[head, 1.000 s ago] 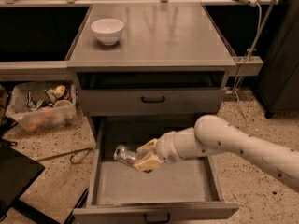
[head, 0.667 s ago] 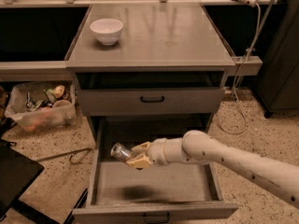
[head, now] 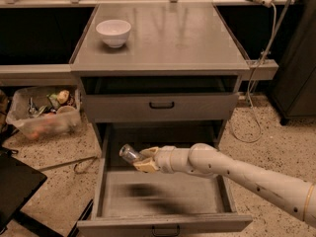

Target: Place redbull can into middle drawer

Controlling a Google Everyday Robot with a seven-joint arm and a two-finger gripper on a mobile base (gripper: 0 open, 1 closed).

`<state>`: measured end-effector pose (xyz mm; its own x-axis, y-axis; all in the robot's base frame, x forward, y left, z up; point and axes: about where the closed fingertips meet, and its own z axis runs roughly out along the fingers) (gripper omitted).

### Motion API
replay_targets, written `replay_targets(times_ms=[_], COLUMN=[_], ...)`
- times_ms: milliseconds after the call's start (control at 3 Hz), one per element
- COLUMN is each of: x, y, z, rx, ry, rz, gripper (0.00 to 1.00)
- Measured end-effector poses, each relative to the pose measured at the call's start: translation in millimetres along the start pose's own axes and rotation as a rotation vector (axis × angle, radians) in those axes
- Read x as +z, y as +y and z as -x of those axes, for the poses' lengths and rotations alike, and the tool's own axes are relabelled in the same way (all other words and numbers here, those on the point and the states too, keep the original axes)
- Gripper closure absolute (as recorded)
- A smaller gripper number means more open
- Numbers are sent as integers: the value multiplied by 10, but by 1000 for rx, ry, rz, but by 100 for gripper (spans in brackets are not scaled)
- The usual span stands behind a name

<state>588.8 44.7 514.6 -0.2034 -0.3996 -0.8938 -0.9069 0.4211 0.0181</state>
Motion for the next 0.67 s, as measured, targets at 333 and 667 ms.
replay_targets(times_ms=[333, 667], x=[149, 204], y=[-153, -541], z=[-285, -590], rx=[27, 63], ry=[48, 108], rz=[-30, -116], gripper=[100, 100])
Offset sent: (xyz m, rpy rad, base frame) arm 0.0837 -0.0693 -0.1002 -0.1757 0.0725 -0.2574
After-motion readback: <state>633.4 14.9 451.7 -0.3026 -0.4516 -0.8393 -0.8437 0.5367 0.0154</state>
